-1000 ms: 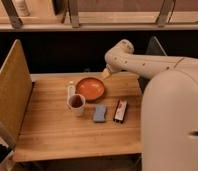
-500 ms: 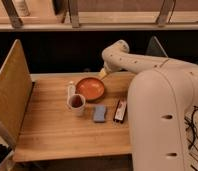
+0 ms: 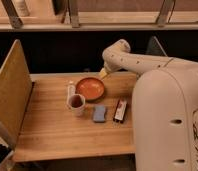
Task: Pick up the ceramic bowl
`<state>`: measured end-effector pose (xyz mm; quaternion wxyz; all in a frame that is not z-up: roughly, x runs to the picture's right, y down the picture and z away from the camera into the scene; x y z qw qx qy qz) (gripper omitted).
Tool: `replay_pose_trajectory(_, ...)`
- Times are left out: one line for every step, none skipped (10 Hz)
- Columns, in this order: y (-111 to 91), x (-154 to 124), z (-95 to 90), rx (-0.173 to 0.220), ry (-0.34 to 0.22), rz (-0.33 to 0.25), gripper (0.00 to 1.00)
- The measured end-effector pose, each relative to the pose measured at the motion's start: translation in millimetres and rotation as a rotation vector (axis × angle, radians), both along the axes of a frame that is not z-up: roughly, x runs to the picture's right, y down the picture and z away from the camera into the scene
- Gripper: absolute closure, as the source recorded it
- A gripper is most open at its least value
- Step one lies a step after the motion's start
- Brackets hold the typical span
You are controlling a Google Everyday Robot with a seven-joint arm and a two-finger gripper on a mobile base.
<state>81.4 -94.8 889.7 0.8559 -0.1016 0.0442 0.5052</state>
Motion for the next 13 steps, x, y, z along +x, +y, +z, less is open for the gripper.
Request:
replay_pose_trajectory(9.3, -5.2, 6.9, -0.011, -0.002, -0.009, 0.20)
replay_pose_trajectory(24.0, -10.3, 18.5, -0.036, 0.001, -0.017, 0.20)
replay_pose_trajectory(36.0, -10.4, 30.1, -0.061, 0.015, -0.029, 0.20)
replay_pose_trajectory(44.1, -11.1, 40.1, -0.082, 0.028, -0.038, 0.20)
replay_pose_trajectory(48.6, -13.2, 49.1, -0.099, 0.039, -0.042, 0.20)
replay_pose_trajectory(53.3, -16.4, 62.0, -0.126, 0.051, -0.047, 0.20)
replay_pose_trajectory(55.8, -21.1, 74.1, -0.152, 0.055, -0.046, 0.20)
replay_pose_trajectory(59.0, -25.8, 82.6, -0.172, 0.052, -0.046, 0.20)
replay_pose_trajectory(64.9, -31.8, 93.5, -0.202, 0.051, -0.053, 0.20)
replay_pose_trajectory(77.3, -40.8, 109.1, -0.262, 0.049, -0.062, 0.20)
replay_pose_trajectory(81.5, -41.3, 114.0, -0.283, 0.050, -0.062, 0.20)
replay_pose_trajectory(90.2, -42.9, 125.1, -0.336, 0.051, -0.058, 0.20)
replay_pose_trajectory(86.1, -43.8, 131.3, -0.360, 0.044, -0.044, 0.27)
